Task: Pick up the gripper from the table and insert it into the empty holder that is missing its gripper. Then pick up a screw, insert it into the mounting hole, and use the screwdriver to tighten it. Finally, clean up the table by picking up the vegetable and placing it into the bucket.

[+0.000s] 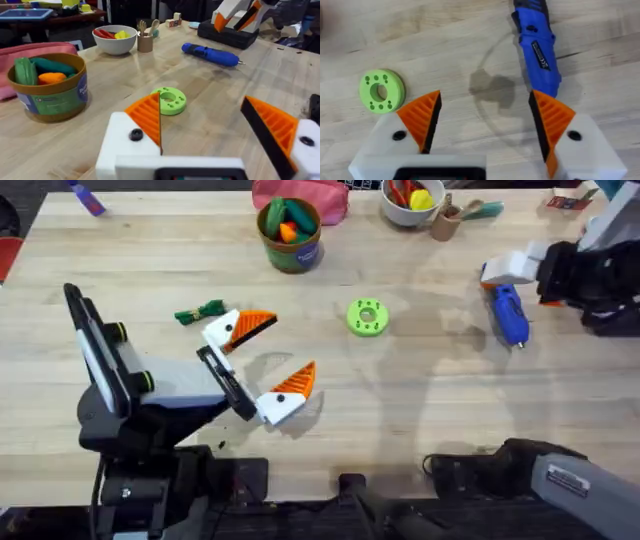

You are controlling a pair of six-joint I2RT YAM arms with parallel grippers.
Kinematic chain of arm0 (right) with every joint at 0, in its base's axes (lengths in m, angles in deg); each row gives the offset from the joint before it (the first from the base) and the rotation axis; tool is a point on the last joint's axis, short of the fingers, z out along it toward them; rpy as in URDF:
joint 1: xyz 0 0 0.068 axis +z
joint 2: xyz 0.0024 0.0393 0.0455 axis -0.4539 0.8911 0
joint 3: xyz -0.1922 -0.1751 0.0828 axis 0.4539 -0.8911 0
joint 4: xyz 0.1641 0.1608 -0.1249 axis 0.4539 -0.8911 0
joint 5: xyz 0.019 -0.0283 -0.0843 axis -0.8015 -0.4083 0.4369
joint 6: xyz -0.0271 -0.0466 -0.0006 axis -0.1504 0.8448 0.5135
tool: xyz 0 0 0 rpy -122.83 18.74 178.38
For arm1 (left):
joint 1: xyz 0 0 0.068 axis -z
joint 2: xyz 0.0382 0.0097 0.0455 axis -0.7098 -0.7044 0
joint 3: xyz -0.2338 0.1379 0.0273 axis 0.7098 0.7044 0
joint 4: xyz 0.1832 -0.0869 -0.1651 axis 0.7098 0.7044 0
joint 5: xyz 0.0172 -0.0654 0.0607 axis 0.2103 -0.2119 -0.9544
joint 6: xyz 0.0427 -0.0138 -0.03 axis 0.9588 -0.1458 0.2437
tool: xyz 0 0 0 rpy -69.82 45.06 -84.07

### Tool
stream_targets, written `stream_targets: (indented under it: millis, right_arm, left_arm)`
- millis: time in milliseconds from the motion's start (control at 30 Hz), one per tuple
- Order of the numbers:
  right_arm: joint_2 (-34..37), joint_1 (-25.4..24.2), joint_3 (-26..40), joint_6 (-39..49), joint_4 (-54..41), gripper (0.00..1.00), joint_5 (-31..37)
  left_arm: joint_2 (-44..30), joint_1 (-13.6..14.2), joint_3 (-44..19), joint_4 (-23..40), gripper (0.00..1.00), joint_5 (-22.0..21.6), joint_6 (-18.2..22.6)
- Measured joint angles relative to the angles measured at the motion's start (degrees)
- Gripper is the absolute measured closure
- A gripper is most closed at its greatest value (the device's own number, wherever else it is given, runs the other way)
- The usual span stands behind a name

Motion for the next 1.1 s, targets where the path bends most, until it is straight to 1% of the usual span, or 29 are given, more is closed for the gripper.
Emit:
stream_targets:
  millis: [367, 400, 567, 600, 667, 1100]
  right_arm:
    - [0.24, 0.0, 0.0, 0.0, 0.07, 0.008, 0.0]
    - [0.26, 0.0, 0.0, 0.0, 0.07, 0.008, 0.0]
    - [0.25, 0.0, 0.0, 0.0, 0.07, 0.01, 0.0]
    - [0.24, 0.0, 0.0, 0.0, 0.07, 0.009, 0.0]
    - [0.26, 0.0, 0.0, 0.0, 0.07, 0.009, 0.0]
    - [0.26, -0.65, 0.0, 1.29, 0.47, 0.009, 0.64]
  left_arm:
    - [0.0, 0.0, 0.0, 0.0, 0.024, -0.02, 0.01]
    - [0.0, 0.0, 0.0, 0.0, 0.111, 0.0, -0.12]
    - [0.0, 0.0, 0.0, 0.0, 0.904, -0.01, 0.0]
    - [0.0, 0.0, 0.0, -0.01, 0.972, -0.02, 0.21]
    - [0.0, 0.0, 0.0, 0.0, 0.993, -0.02, 0.2]
    - [0.0, 0.0, 0.0, 0.0, 0.994, -0.01, 0.2]
